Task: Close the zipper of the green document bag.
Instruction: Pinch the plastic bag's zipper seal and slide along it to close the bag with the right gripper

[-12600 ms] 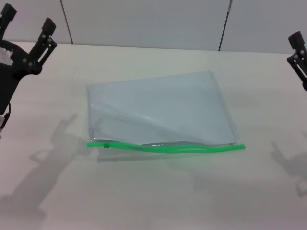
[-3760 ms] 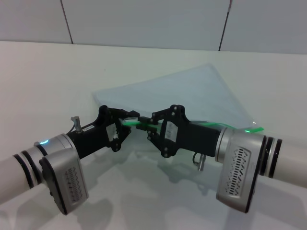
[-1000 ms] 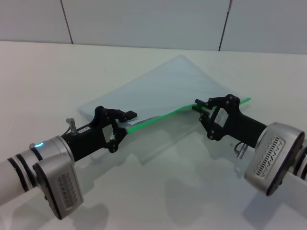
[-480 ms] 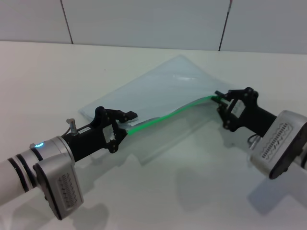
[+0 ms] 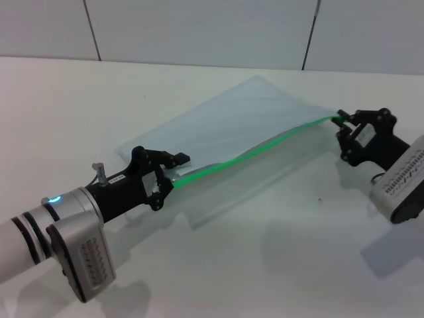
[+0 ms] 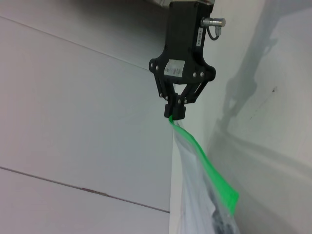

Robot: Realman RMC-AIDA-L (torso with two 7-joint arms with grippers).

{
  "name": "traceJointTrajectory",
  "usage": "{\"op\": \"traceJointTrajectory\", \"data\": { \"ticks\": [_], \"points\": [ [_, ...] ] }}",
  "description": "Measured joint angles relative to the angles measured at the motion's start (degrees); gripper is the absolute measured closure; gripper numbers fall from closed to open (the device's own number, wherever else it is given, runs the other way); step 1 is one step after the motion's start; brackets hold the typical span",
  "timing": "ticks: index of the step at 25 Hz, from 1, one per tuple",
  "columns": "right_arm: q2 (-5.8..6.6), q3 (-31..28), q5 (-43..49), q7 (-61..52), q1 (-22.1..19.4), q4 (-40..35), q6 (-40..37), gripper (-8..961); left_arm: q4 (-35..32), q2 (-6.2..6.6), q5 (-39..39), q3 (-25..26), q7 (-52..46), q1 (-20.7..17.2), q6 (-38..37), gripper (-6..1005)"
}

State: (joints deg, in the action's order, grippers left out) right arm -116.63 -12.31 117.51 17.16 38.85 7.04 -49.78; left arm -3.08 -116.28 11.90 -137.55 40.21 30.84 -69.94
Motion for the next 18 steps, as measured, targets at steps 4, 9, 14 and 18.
{"op": "traceJointTrajectory", "data": {
  "ticks": [4,9,14,18],
  "points": [
    [0.00,-1.22,0.00,-0.12,-0.24,-0.53,0.29,869,0.00,0.00,0.03,0.00,0.01,-0.03,-0.03,902],
    [-0.01,-2.80,0.01,-0.12,-0.74,-1.15,0.35,868,0.00,0.00,0.11,0.21,0.05,-0.05,-0.09,899],
    [-0.30,-5.74,-0.49,0.14,-1.45,-0.78,-0.35,867,-0.31,-0.20,1.84,1.31,-0.14,-0.17,-0.18,896],
    [-0.39,-10.17,-5.93,0.48,-2.33,0.86,-0.64,866,-1.14,-0.36,7.97,1.50,-0.72,-1.07,-1.69,893]
  ]
}}
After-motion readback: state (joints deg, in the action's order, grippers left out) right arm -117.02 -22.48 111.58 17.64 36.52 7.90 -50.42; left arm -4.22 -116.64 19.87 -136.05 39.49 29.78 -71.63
